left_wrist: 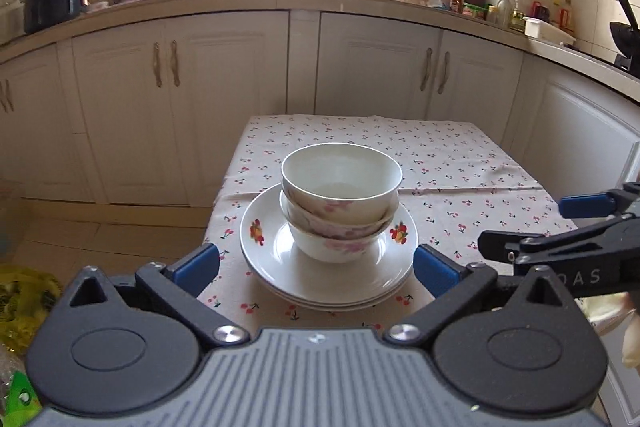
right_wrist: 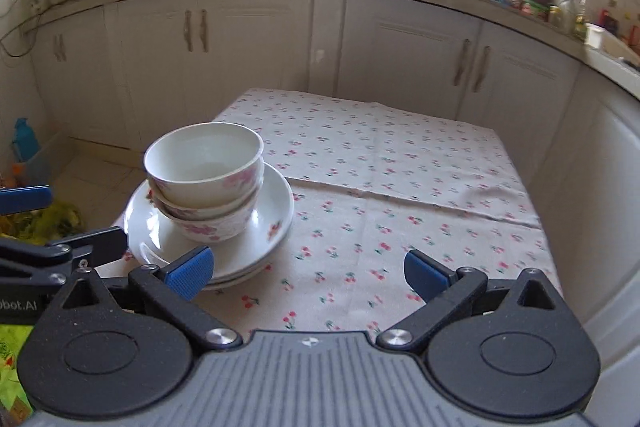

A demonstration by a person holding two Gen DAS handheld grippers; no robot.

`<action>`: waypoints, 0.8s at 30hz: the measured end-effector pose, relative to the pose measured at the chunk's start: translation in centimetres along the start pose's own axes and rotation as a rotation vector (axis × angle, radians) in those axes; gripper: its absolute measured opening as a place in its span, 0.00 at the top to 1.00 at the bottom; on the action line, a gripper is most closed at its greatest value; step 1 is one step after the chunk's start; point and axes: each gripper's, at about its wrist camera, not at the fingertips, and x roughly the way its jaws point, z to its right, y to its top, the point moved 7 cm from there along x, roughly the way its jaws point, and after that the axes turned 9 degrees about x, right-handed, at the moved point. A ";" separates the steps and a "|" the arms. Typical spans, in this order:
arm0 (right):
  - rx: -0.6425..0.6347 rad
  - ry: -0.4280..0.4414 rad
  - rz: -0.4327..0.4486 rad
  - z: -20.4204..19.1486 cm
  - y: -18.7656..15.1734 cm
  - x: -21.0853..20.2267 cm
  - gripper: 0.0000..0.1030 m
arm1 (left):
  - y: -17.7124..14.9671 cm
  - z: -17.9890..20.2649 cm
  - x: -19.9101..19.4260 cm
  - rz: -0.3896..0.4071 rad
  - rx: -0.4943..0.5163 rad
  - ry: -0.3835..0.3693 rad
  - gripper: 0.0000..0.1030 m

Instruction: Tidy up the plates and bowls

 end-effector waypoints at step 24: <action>0.060 -0.021 0.088 0.8 -0.5 -3.8 0.00 | 0.1 1.1 -3.4 0.046 -0.009 0.026 0.01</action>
